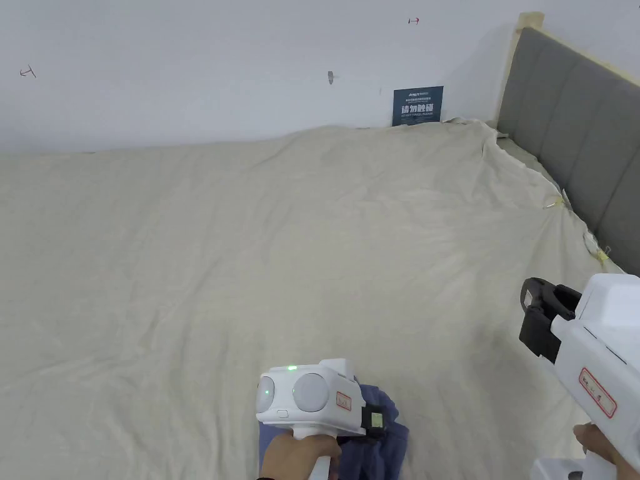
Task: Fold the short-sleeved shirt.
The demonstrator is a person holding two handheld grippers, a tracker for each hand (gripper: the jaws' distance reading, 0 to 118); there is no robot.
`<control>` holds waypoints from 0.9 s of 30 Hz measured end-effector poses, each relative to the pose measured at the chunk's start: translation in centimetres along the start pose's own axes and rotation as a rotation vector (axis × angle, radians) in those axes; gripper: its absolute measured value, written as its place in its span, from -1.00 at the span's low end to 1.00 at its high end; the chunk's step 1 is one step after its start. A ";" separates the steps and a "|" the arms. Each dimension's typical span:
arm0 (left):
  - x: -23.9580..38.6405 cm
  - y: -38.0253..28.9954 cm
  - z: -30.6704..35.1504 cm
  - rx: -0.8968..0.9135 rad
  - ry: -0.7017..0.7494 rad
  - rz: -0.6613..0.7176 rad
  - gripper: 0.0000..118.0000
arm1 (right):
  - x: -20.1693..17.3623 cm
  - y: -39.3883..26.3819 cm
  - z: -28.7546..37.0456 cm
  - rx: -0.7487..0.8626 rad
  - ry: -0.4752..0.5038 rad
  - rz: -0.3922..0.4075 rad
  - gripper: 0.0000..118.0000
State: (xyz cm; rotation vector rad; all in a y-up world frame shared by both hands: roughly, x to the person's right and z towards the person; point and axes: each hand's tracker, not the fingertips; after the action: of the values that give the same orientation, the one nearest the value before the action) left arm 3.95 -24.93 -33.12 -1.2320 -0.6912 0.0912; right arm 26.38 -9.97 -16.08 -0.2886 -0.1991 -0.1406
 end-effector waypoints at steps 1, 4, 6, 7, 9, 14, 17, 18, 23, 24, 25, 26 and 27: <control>0.2 0.1 0.5 0.010 -0.038 0.001 0.07 | -0.2 0.1 0.2 0.002 -0.001 -0.001 -1.00; 1.1 0.4 3.4 0.052 -0.060 -0.002 0.77 | -0.3 0.4 0.4 0.008 -0.001 -0.006 -1.00; 1.2 0.4 5.8 0.149 -0.059 -0.037 0.81 | -0.8 0.9 0.8 0.013 0.001 -0.003 -1.00; 1.3 0.4 6.9 0.188 -0.053 -0.048 0.81 | -0.9 0.9 0.9 0.016 0.001 -0.002 -1.00; 0.8 0.3 9.1 0.255 -0.010 -0.065 0.81 | -1.3 1.2 1.1 0.019 0.004 -0.001 -1.00; -1.1 -0.7 11.6 0.391 0.160 -0.152 0.67 | -2.0 1.3 1.4 0.022 0.013 -0.003 -1.00; -2.5 -1.5 11.7 0.431 0.229 -0.184 0.22 | -2.3 1.3 1.4 0.017 0.021 -0.004 -1.00; -3.0 -1.9 11.5 0.463 0.231 -0.201 -0.09 | -2.5 1.3 1.4 0.015 0.024 -0.004 -1.00; -4.4 -4.1 9.4 0.491 0.221 -0.236 -1.00 | -2.9 1.2 1.3 0.008 0.033 0.002 -1.00; -4.4 -4.6 8.7 0.499 0.231 -0.251 -1.00 | -2.8 1.2 1.3 0.007 0.034 0.001 -1.00; -4.3 -4.9 8.2 0.487 0.232 -0.251 -1.00 | -2.7 1.2 1.3 0.006 0.035 -0.001 -1.00; -4.3 -5.2 7.6 0.475 0.224 -0.246 -1.00 | -2.7 1.2 1.3 0.005 0.035 -0.001 -1.00; -4.1 -5.2 6.8 0.442 0.205 -0.223 -1.00 | -2.7 1.2 1.4 0.007 0.032 -0.001 -1.00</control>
State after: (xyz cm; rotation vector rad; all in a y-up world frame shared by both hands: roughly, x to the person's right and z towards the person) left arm -4.49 -22.85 -29.23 -0.7244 -0.5856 -0.0654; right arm 23.70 -8.14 -15.67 -0.2795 -0.1682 -0.1452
